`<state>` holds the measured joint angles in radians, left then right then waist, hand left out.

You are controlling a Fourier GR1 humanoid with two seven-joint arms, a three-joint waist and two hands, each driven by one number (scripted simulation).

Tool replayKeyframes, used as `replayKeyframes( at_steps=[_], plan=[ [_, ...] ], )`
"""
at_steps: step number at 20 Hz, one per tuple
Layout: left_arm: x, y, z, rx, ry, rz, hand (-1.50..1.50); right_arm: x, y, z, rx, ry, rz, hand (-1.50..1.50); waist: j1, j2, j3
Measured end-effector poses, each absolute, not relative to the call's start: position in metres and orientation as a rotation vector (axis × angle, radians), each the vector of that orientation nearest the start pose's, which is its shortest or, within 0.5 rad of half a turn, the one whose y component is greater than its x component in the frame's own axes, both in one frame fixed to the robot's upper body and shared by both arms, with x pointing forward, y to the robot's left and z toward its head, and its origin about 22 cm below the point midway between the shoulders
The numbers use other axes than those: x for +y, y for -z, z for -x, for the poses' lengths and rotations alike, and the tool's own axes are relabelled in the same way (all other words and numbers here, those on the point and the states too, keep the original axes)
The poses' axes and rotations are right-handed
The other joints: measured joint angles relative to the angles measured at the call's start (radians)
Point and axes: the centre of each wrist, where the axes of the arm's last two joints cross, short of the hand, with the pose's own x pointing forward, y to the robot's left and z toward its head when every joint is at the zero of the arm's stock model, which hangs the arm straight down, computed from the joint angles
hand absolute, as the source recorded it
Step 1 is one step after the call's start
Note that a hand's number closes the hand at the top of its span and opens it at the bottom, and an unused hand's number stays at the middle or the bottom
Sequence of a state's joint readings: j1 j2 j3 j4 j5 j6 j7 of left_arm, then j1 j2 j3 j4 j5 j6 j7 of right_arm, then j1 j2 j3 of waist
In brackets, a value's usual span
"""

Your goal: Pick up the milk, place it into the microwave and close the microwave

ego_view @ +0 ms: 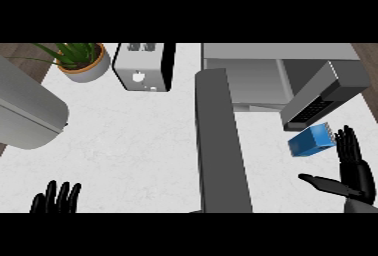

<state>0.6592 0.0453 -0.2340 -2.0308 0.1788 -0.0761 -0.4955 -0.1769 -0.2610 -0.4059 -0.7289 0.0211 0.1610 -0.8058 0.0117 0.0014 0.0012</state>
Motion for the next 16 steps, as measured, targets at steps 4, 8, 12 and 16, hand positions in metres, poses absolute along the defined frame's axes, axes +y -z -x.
replayKeyframes(
  at_steps=[4, 8, 12, 16],
  plan=[
    [0.227, -0.009, -0.092, -1.931, -0.188, 0.14, -1.5, -0.386, 0.12, -0.224, -1.746, 0.061, 0.283, -1.5, 0.001, 0.0, 0.0],
    [0.232, -0.009, -0.093, -1.928, -0.195, 0.148, -1.5, -0.392, 0.123, -0.229, -1.744, 0.041, 0.279, -1.5, 0.002, 0.001, 0.0],
    [0.236, -0.006, -0.085, -1.926, -0.197, 0.149, -1.5, -0.386, 0.127, -0.233, -1.75, 0.035, 0.263, -1.5, 0.004, 0.001, 0.0],
    [0.235, -0.008, -0.084, -1.922, -0.2, 0.156, -1.5, -0.378, 0.128, -0.241, -1.756, 0.026, 0.238, -1.5, 0.003, 0.001, 0.0]
  ],
)
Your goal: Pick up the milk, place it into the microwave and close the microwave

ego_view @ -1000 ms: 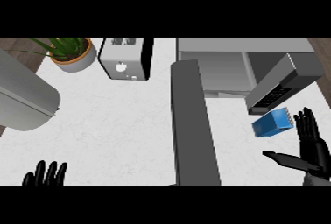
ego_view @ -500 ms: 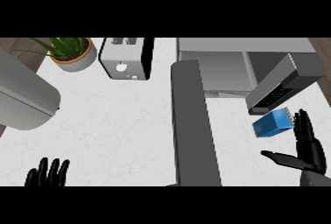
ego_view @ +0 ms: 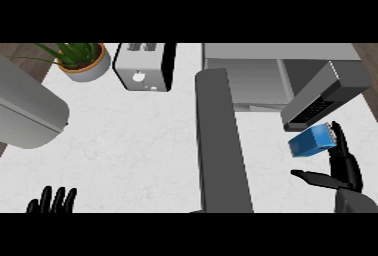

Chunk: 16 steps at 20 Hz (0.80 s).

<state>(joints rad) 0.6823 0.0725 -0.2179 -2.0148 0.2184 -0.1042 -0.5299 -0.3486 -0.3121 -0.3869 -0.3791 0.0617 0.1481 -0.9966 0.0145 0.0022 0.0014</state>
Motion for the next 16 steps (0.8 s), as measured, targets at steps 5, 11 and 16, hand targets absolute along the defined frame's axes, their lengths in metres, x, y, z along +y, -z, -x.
replayKeyframes(
  at_steps=[5, 11, 16],
  plan=[
    [0.235, -0.003, -0.081, -1.913, -0.197, 0.155, -1.5, -0.373, 0.127, -0.251, -1.748, 0.045, 0.216, -1.5, 0.002, 0.001, 0.0],
    [0.235, -0.009, -0.082, -1.926, -0.19, 0.156, -1.5, -0.369, 0.125, -0.259, -1.751, 0.077, 0.252, 1.5, 0.005, 0.002, 0.001],
    [0.242, -0.006, -0.078, -1.925, -0.191, 0.159, -1.5, -0.375, 0.122, -0.26, -1.754, 0.051, 0.384, 1.5, -0.001, 0.003, -0.002]
  ],
)
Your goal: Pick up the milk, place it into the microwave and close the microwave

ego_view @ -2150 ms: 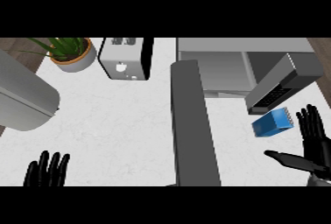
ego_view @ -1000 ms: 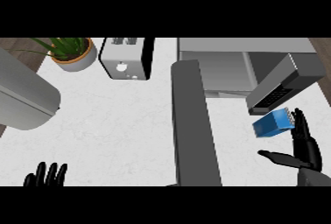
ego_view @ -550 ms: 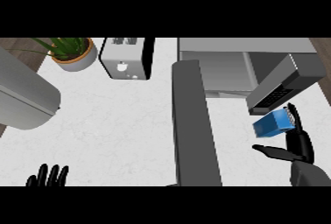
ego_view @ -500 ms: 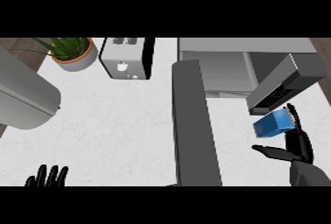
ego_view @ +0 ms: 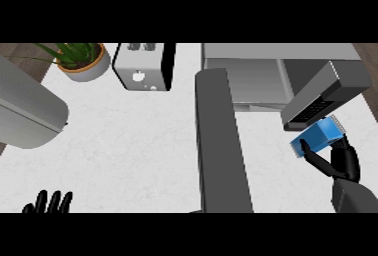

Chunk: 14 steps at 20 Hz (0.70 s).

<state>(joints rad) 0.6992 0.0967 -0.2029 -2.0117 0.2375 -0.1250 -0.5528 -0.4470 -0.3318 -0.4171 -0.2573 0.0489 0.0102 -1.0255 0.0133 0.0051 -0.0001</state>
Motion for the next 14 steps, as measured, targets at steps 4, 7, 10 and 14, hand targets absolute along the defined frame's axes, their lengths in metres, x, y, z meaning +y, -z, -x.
replayKeyframes(
  at_steps=[4, 7, 10, 14],
  plan=[
    [0.237, -0.007, -0.085, -1.921, -0.184, 0.173, -1.5, -0.377, 0.117, -0.266, -1.754, 0.063, 0.452, 1.5, -0.002, 0.003, 0.001],
    [0.241, -0.004, -0.083, -1.92, -0.189, 0.173, -1.5, -0.369, 0.12, -0.268, -1.757, 0.097, 0.489, 1.5, -0.001, 0.003, -0.001],
    [0.236, -0.004, -0.084, -1.917, -0.189, 0.183, -1.5, -0.354, 0.127, -0.268, -1.766, 0.126, 0.495, 1.5, -0.005, 0.003, -0.004],
    [0.237, -0.004, -0.084, -1.921, -0.178, 0.191, -1.5, -0.337, 0.134, -0.268, -1.779, 0.15, 0.48, 1.5, -0.005, 0.005, -0.003]
  ],
)
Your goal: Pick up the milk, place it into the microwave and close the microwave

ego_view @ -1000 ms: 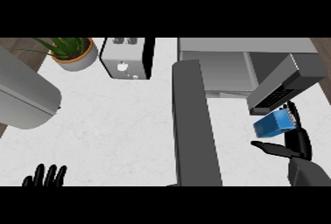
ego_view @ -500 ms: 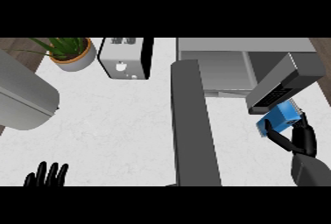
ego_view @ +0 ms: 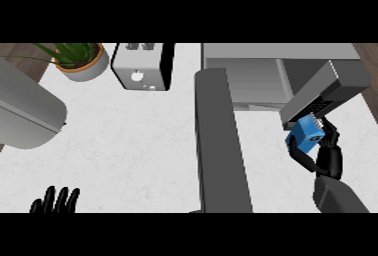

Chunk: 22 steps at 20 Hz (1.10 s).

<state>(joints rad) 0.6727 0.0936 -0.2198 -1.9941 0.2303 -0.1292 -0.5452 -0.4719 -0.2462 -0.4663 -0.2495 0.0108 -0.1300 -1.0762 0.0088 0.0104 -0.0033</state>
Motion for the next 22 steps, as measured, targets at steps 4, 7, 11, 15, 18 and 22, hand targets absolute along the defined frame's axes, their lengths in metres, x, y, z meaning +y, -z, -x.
replayKeyframes(
  at_steps=[4, 7, 11, 15, 18, 22],
  plan=[
    [0.237, -0.004, -0.081, -1.917, -0.177, 0.194, -1.5, -0.324, 0.137, -0.269, -1.793, 0.182, 0.453, 1.5, -0.003, 0.001, 0.003],
    [0.237, 0.0, -0.079, -1.909, -0.186, 0.189, -1.5, -0.31, 0.14, -0.272, -1.798, 0.198, 0.428, 1.5, -0.01, 0.001, 0.004],
    [0.236, -0.001, -0.077, -1.915, -0.192, 0.19, -1.5, -0.306, 0.14, -0.272, -1.808, 0.197, 0.412, 1.5, -0.015, 0.001, 0.007],
    [0.24, -0.003, -0.073, -1.909, -0.192, 0.182, -1.5, -0.297, 0.141, -0.272, -1.822, 0.174, 0.383, 1.5, -0.021, -0.001, 0.009],
    [0.238, -0.004, -0.072, -1.902, -0.192, 0.192, -1.5, -0.29, 0.142, -0.268, -1.843, 0.14, 0.35, 1.5, -0.028, -0.006, 0.008],
    [0.234, -0.002, -0.067, -1.895, -0.195, 0.202, -1.5, -0.288, 0.135, -0.266, -1.886, 0.058, 0.315, 1.5, -0.03, -0.016, 0.004]
  ],
)
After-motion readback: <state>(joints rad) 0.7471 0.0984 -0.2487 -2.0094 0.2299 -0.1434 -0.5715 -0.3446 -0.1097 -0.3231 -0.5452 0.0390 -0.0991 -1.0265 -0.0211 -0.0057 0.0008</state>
